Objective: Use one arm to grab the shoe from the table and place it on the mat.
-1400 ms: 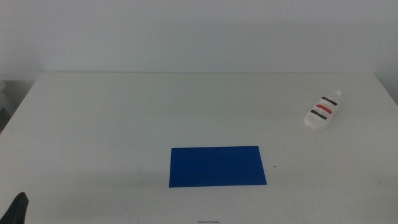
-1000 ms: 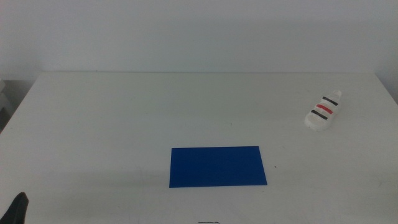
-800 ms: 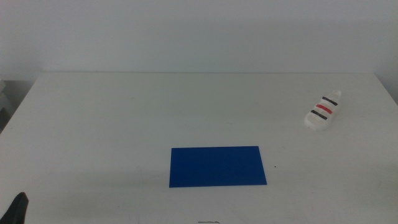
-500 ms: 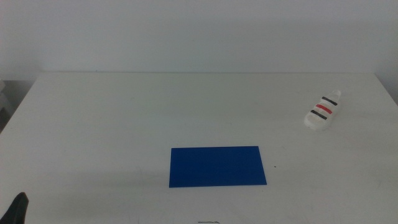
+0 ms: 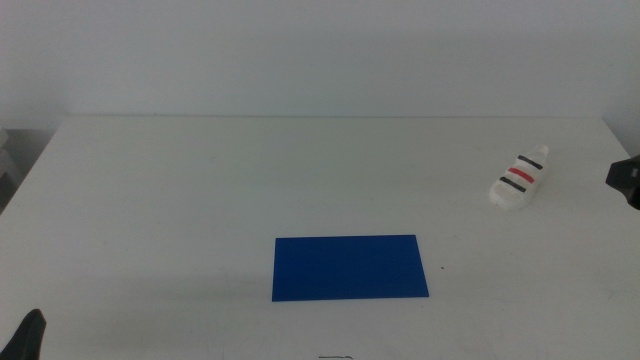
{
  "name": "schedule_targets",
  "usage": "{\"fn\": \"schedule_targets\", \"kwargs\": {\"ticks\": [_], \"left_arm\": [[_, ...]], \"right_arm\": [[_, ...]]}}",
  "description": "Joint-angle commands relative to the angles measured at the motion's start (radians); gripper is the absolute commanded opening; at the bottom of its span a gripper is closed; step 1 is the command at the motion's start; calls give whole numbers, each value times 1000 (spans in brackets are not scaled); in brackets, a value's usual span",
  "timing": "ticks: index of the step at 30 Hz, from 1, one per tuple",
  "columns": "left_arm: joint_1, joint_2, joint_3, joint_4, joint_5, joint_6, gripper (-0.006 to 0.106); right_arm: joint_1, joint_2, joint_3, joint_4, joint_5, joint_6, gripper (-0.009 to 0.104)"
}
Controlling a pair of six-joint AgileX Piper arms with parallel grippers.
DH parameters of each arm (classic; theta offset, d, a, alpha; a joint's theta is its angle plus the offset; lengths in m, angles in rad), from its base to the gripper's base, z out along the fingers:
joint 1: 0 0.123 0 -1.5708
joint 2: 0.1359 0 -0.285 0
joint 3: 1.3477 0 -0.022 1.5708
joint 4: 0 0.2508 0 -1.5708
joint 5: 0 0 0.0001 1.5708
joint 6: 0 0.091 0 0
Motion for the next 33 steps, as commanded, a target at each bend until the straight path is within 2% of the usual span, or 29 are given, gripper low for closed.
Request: {"fn": "schedule_targets", "kwargs": {"ticks": [1,6,12,16,19,25,33], "left_arm": [[-5,-19,-3,-9,-83,-15,94],[-5,-19,-3,-9,-83,-15,94],[-5,-19,-3,-9,-83,-15,94],[-5,-19,-3,-9,-83,-15,94],[-5,-19,-3,-9,-83,-15,94],[-5,-19,-3,-9,-83,-15,94],[-5,-19,-3,-9,-83,-15,94]], "right_arm": [[-5,26,-71,0,-35,-30,94],[41,215,-285,-6,140,-29,94],[50,468,-564,-20,301,177,94],[51,660,-755,-111,462,299,94],[51,790,-892,-152,558,360,94],[51,1019,-1167,-189,656,386,94],[47,1209,-1383,-231,697,436,94]]}}
